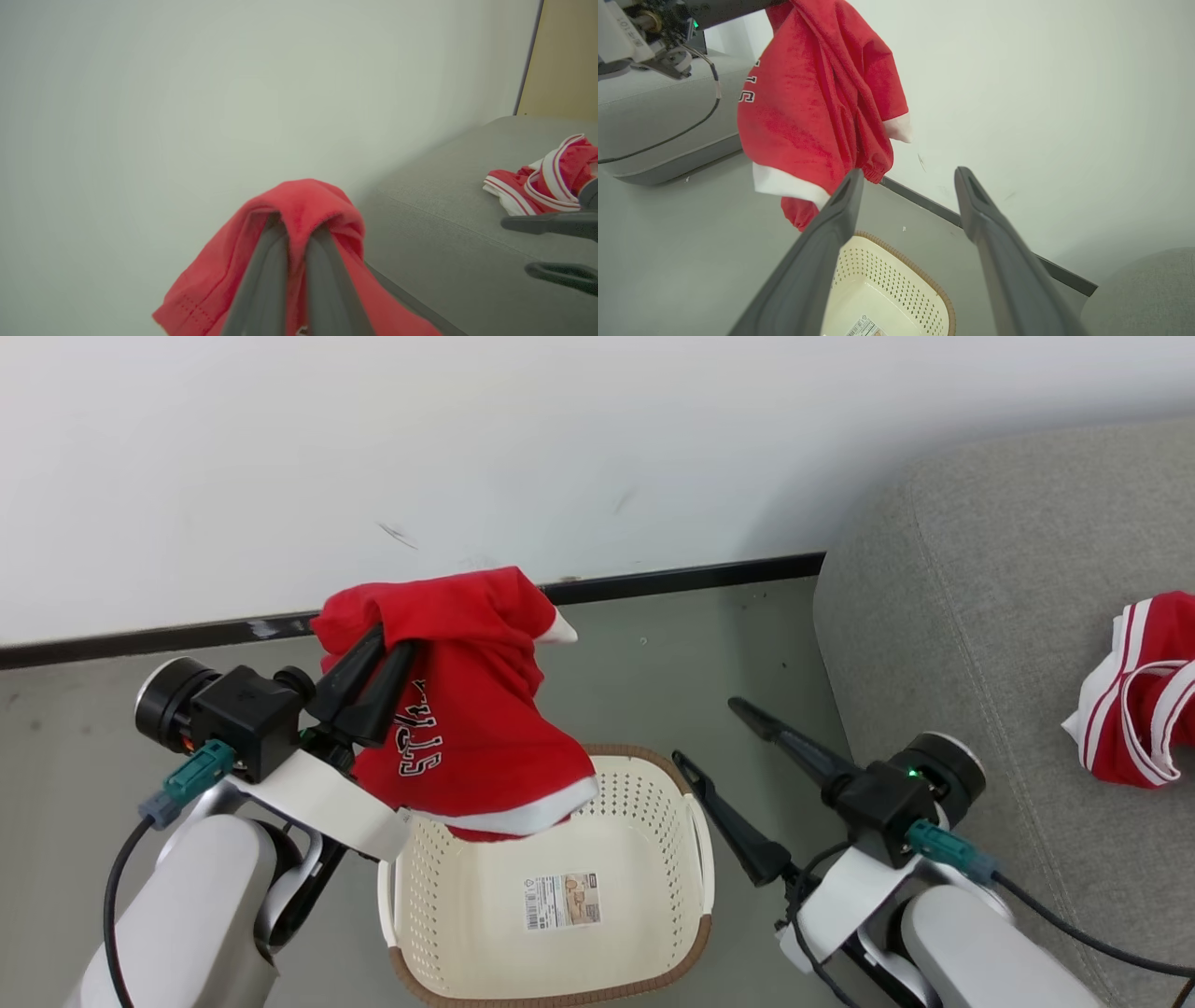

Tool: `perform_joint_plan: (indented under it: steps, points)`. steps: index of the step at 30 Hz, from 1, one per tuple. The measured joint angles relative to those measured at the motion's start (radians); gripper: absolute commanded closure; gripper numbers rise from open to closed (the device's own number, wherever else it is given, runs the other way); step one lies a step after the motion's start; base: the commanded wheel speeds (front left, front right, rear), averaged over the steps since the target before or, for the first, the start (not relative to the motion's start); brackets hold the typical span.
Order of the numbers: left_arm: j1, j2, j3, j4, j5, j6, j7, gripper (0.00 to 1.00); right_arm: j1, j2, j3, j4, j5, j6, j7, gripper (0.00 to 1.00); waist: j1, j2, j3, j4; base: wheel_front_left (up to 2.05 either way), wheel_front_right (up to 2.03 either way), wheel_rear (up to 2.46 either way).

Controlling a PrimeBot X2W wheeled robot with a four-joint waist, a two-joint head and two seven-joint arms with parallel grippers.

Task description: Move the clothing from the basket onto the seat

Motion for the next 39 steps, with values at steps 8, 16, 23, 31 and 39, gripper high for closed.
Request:
perform_joint_plan:
  steps: [8,16,23,31,39]
  points:
    - [0.002,-0.017,-0.059,-0.051,-0.017,-0.009,0.050,1.00,-0.008,-0.040,0.161,0.044,0.058,0.000,0.000,0.00,0.0000,0.0000,-0.075,0.021,0.00,0.00,0.00]
    - [0.021,-0.029,-0.100,-0.085,-0.026,-0.010,0.092,1.00,-0.023,-0.054,0.264,0.079,0.093,0.000,0.000,0.00,0.0000,0.0000,-0.131,0.039,0.00,0.00,0.00]
    - [0.023,-0.036,-0.138,-0.123,-0.035,-0.013,0.128,1.00,-0.074,-0.058,0.318,0.138,0.140,0.000,0.002,0.00,0.0000,0.0000,-0.175,0.059,0.00,0.00,0.00]
    - [0.043,-0.059,-0.165,-0.155,-0.063,-0.014,0.164,1.00,-0.120,-0.011,0.391,0.237,0.169,0.000,0.009,0.33,0.0000,0.0000,-0.213,0.089,0.00,0.00,0.00]
    - [0.086,-0.059,-0.159,-0.155,-0.089,-0.010,0.188,1.00,-0.132,0.007,0.407,0.266,0.214,0.000,0.008,1.00,0.0000,0.0000,-0.237,0.112,0.00,0.00,0.00]
